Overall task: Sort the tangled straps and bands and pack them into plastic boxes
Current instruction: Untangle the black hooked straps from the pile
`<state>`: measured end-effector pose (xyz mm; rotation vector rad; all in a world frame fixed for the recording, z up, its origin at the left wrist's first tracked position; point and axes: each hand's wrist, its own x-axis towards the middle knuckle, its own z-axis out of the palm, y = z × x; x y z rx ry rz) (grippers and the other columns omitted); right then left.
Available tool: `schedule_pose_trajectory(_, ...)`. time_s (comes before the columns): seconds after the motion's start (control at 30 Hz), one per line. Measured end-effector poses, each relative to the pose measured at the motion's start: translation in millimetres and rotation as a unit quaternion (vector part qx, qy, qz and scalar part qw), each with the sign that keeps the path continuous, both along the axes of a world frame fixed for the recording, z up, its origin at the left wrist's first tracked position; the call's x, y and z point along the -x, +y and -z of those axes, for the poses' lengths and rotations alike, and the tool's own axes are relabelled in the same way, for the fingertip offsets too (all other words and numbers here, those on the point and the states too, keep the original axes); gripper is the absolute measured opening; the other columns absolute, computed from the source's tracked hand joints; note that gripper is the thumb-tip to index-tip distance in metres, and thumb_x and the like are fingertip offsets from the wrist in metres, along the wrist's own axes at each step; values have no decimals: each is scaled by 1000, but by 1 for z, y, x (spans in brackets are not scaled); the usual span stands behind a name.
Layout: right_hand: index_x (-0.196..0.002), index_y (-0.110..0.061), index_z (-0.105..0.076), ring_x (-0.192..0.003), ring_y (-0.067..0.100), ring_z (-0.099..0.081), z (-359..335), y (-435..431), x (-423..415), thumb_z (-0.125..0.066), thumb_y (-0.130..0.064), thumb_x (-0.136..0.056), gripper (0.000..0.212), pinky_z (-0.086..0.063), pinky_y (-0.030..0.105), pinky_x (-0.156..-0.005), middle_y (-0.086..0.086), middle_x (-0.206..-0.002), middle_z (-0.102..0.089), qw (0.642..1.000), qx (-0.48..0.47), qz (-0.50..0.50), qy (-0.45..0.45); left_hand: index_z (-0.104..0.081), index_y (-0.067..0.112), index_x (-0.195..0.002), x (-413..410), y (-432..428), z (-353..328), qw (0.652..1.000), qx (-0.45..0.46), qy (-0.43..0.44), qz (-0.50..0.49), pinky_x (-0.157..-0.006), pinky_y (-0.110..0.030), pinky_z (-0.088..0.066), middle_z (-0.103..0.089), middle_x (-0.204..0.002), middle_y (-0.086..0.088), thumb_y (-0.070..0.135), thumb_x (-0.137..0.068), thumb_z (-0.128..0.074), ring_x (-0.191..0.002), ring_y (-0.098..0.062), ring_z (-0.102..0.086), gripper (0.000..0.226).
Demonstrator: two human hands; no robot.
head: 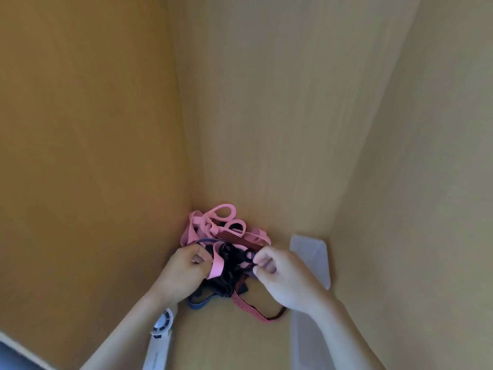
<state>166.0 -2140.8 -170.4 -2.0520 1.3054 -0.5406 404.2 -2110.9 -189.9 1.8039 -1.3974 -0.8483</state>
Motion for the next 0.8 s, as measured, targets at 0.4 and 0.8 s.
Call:
schedule_pose_trajectory(0.4, -107, -27, -64, -89, -5, -60, 43, -50, -16, -62, -36, -96, 14, -42, 10, -76, -16, -97, -65, 994, -83, -20, 70, -57, 23, -82, -14, -38, 57, 969, 25, -243, 48, -59, -27, -37, -58, -83, 8, 23, -91, -59, -80, -18, -56, 10)
schedule_pose_trajectory(0.8, -95, -27, -67, -78, 3, -66, 61, -82, 5, -62, -33, -95, 9, -55, 26, -77, -12, -92, -70, 992, -111, 15, 66, -46, 26, -62, -3, -56, 98, 983, -33, -175, 45, -49, -27, -33, -53, -58, 6, 32, -89, -69, -57, -10, -50, 36)
